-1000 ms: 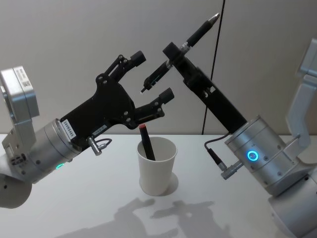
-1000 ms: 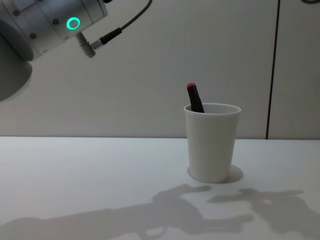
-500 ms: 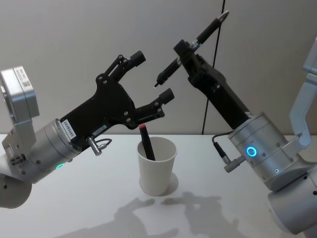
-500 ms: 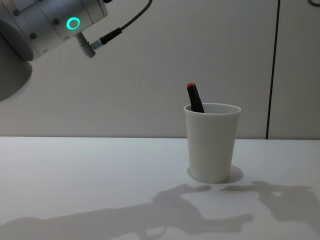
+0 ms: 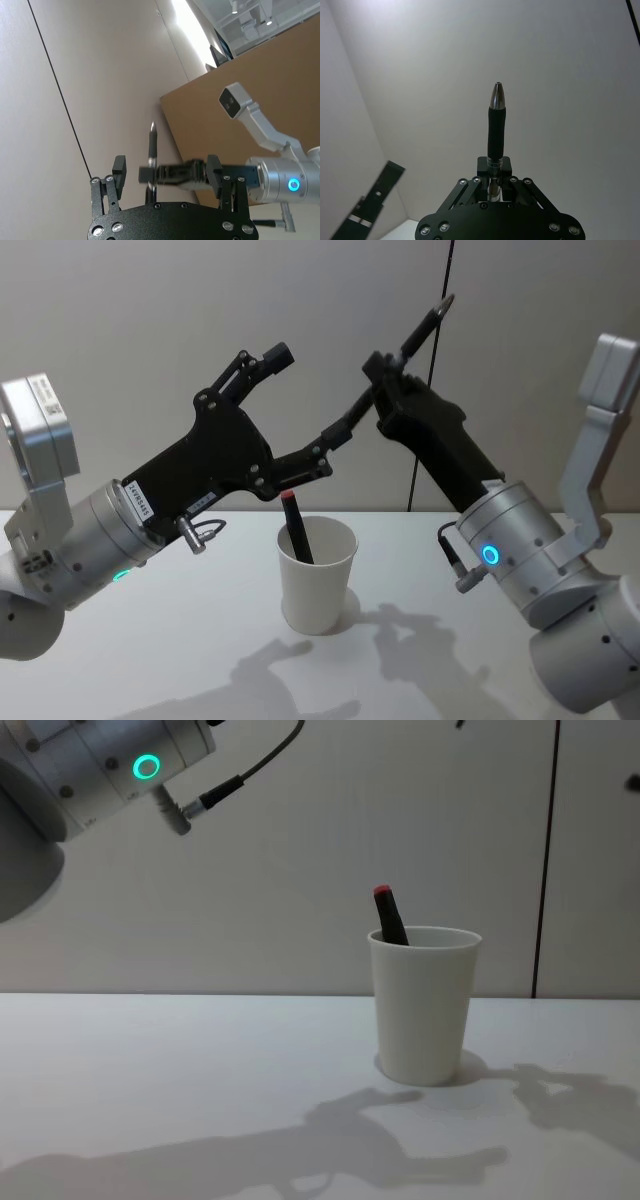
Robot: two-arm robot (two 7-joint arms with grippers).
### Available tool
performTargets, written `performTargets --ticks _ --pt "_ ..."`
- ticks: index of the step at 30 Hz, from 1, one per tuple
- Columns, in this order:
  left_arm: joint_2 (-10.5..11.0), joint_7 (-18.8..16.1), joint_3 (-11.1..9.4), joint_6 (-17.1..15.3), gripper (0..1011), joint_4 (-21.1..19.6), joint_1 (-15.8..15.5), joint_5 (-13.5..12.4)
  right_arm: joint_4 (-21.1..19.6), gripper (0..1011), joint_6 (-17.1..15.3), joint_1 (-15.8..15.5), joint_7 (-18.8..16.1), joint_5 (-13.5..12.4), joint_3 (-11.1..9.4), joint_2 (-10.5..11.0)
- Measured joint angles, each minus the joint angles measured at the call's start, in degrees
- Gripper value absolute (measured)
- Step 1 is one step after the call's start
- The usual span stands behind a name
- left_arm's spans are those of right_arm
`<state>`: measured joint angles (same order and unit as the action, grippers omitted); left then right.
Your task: Place the pen into the pen holder.
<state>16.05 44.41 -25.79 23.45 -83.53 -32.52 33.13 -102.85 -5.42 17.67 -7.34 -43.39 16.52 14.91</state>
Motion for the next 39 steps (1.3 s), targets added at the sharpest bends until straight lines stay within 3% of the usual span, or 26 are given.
performTargets --ticks 10,26,39 --pt "0.12 -0.16 -0.03 -0.15 1004 -0.07 -0.07 -0.07 4.02 142 -0.49 0.34 1.94 3.95 1.34 0.23" --pt "1.61 -3.31 -0.14 -3.10 1004 -1.76 -0.88 -2.42 10.05 142 -2.20 2.49 2.42 7.13 3.75 -1.60" --pt "2.03 -4.24 -0.17 -3.96 1003 -2.22 -1.13 -3.12 12.73 142 -3.25 4.37 3.89 10.82 5.60 -2.41"
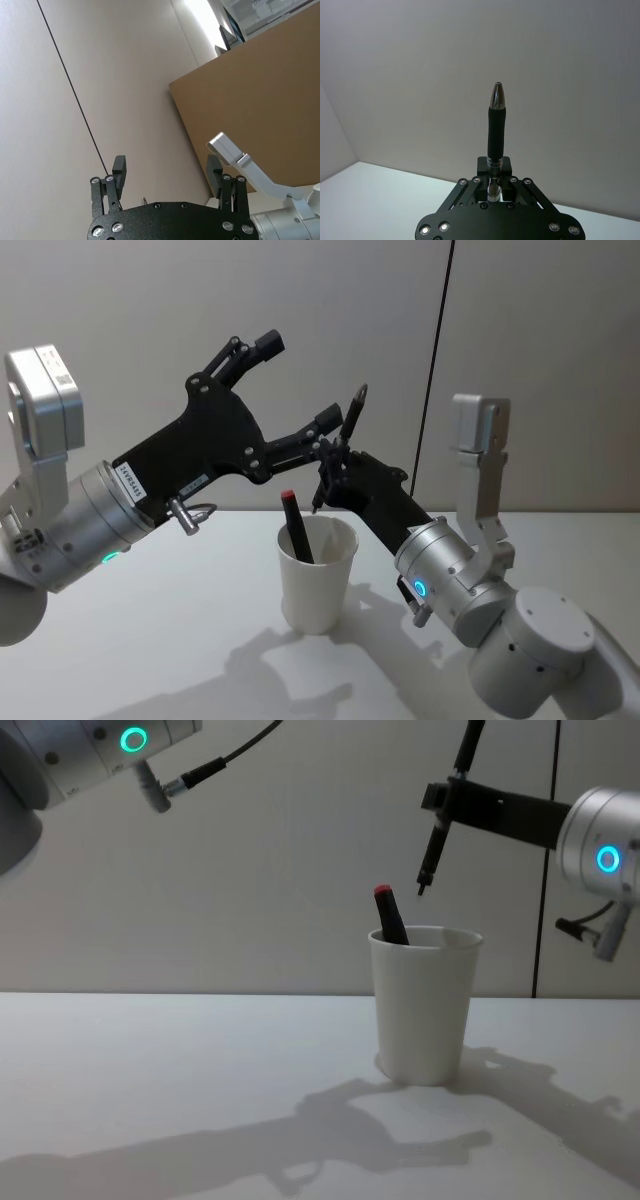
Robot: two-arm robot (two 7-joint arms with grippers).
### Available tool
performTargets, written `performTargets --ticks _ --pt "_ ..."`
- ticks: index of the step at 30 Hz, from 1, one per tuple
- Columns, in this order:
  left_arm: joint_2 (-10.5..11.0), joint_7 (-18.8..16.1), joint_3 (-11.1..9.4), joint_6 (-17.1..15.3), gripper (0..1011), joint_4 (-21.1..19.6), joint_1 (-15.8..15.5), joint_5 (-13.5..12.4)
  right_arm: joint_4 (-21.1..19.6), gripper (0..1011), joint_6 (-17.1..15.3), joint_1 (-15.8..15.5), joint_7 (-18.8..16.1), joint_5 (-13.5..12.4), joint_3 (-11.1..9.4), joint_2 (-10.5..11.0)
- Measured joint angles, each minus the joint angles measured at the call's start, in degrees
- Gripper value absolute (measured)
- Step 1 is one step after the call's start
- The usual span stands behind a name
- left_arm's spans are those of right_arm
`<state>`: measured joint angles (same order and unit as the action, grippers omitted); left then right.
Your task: Place the pen into the pen holder.
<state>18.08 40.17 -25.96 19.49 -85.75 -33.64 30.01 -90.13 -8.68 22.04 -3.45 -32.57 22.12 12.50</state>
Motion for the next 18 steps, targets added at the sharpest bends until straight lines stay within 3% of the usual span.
performTargets --ticks 18 --pt "0.17 -0.35 0.01 -0.35 1003 -0.19 -0.10 -0.26 0.78 142 -2.49 0.10 1.20 3.39 1.52 -0.26"
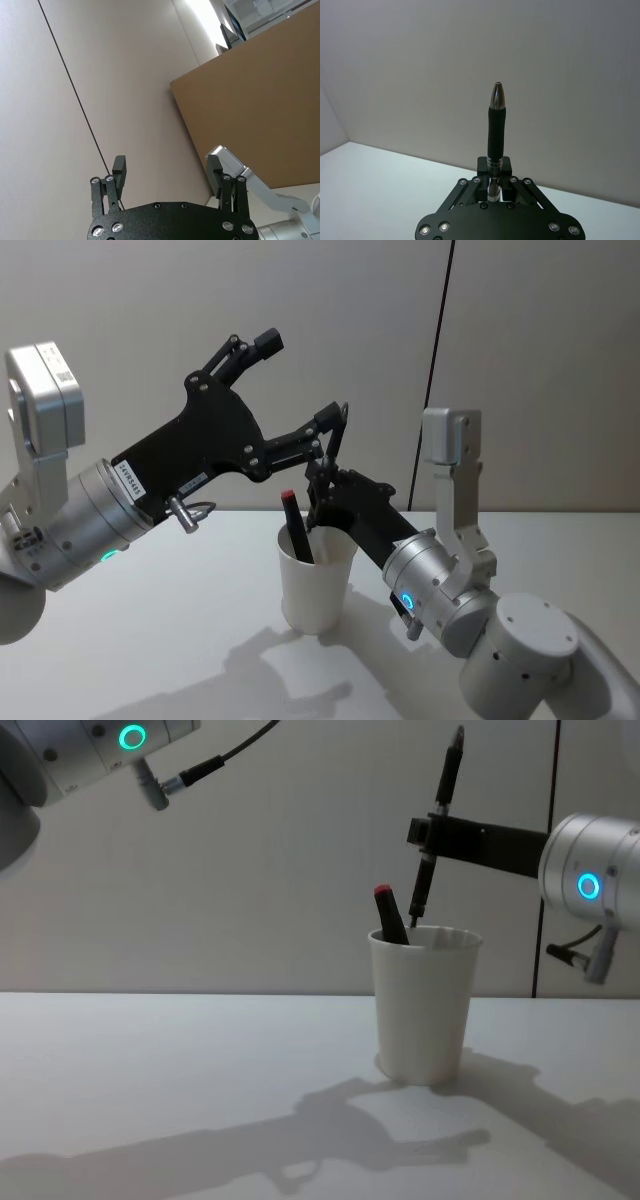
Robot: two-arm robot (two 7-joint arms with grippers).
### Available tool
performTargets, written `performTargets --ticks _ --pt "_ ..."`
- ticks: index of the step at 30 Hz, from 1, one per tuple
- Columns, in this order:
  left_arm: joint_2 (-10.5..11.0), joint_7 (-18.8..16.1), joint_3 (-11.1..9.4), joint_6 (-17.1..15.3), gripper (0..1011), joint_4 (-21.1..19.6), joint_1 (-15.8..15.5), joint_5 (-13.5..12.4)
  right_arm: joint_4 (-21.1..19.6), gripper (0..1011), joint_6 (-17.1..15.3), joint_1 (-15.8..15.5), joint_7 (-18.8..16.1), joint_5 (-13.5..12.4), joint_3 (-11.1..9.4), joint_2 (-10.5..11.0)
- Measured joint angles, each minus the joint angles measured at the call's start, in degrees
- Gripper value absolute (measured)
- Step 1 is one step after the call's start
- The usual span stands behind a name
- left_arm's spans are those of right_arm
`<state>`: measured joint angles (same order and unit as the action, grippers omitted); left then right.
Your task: Place the pen into the pen holder.
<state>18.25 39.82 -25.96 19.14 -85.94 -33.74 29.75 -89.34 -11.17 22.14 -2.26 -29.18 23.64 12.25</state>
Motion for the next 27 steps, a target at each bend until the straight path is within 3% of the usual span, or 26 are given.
performTargets --ticks 16,19,27 --pt "0.06 -0.11 0.00 -0.10 1003 -0.06 -0.04 -0.07 -2.03 144 -1.86 -1.96 1.14 1.14 -0.14 0.44" --pt "0.06 -0.10 0.00 -0.11 1003 -0.06 -0.04 -0.08 -2.21 201 -1.99 -2.14 1.21 1.25 -0.15 0.48" --pt "0.06 -0.11 0.00 -0.11 1004 -0.06 -0.03 -0.07 -2.50 476 -2.25 -2.46 1.36 1.46 -0.20 0.56"
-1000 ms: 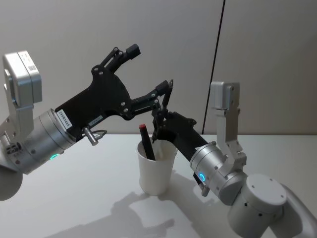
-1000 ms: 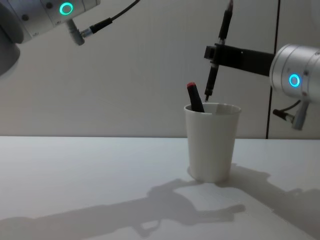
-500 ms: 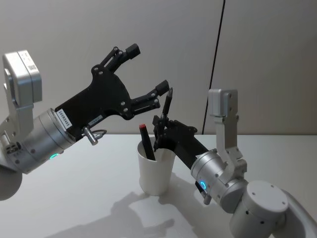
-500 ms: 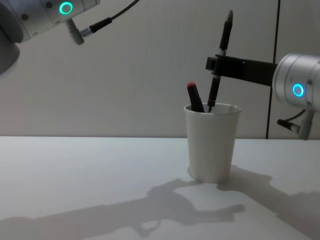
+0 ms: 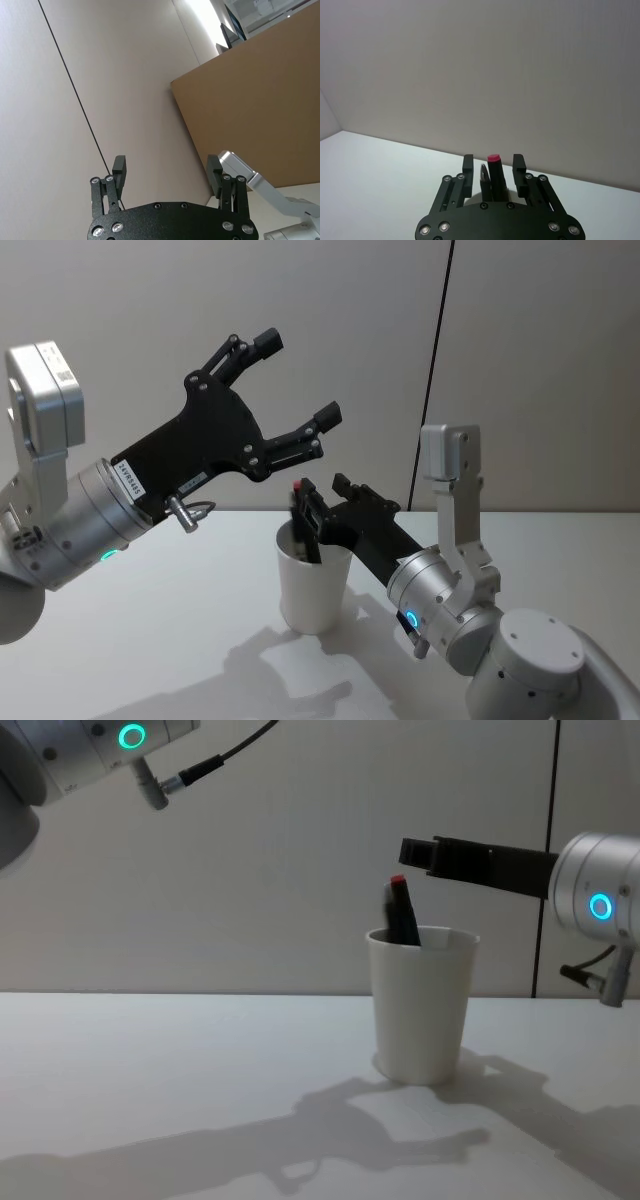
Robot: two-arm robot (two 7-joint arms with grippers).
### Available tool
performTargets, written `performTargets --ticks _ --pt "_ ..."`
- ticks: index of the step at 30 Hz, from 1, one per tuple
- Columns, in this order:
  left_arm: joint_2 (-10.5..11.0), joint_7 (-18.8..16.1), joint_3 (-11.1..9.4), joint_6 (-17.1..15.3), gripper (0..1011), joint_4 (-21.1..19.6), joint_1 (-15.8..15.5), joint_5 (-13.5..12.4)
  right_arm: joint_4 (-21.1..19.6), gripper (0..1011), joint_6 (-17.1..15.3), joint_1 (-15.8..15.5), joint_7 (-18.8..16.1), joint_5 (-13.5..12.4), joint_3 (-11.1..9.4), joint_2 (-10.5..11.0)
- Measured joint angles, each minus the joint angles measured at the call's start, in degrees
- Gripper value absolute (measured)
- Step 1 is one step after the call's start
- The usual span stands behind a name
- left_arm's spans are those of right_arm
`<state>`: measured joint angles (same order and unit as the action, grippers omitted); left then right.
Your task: Place the pen into the pen holder.
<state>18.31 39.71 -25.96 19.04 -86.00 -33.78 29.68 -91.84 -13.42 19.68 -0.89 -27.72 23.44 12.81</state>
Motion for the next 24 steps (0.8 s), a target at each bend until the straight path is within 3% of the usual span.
performTargets --ticks 18,24 --pt "0.00 0.01 0.00 0.00 1003 0.01 0.00 0.01 -1.40 990 -0.07 -0.42 -0.22 0.04 -0.60 0.25" --pt "0.00 0.01 0.00 0.01 1003 0.01 0.00 0.01 -4.54 1001 0.48 -1.08 -1.00 -0.54 -2.04 0.95"
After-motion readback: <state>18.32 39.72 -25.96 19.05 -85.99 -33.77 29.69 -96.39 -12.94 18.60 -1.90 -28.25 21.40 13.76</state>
